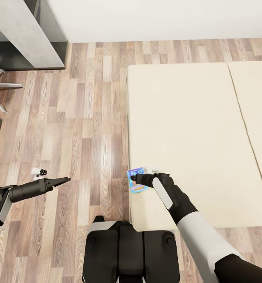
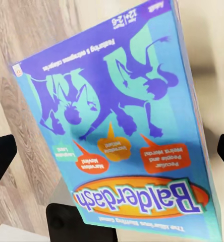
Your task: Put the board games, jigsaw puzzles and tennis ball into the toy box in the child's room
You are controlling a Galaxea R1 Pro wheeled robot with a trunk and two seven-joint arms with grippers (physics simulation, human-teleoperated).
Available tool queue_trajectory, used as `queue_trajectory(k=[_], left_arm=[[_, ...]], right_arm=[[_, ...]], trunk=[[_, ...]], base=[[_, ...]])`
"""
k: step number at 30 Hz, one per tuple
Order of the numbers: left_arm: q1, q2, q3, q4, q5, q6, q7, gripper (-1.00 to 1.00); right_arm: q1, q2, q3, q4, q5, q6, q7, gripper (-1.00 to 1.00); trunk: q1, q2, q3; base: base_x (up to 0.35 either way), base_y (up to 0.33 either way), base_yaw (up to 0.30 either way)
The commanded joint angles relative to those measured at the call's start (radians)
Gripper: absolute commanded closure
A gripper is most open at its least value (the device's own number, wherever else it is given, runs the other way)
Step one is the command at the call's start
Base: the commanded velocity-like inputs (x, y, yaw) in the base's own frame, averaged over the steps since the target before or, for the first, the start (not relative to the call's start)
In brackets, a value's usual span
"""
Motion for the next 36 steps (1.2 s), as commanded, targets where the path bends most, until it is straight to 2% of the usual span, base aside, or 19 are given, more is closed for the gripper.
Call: queue_trajectory(k=[1,14,36], left_arm=[[0.0,0.0,-0.001,0.0,0.0,0.011,-0.004,-1.0],[0.0,0.0,0.0,0.0,0.0,0.011,-0.004,-1.0],[0.0,0.001,0.0,0.0,0.0,0.011,-0.004,-1.0]], right_arm=[[0.0,0.0,0.002,-0.001,-0.011,0.003,-0.01,-1.0],[0.0,-0.001,0.002,-0.001,-0.011,0.003,-0.011,-1.0],[0.001,-0.002,0.002,-0.003,-0.008,-0.001,-0.011,-1.0]], trunk=[[0.001,-0.001,0.001],[0.001,-0.001,0.019],[0.001,-0.001,0.021]], base=[[0.0,0.0,0.0],[0.0,0.0,0.0],[0.0,0.0,0.0]])
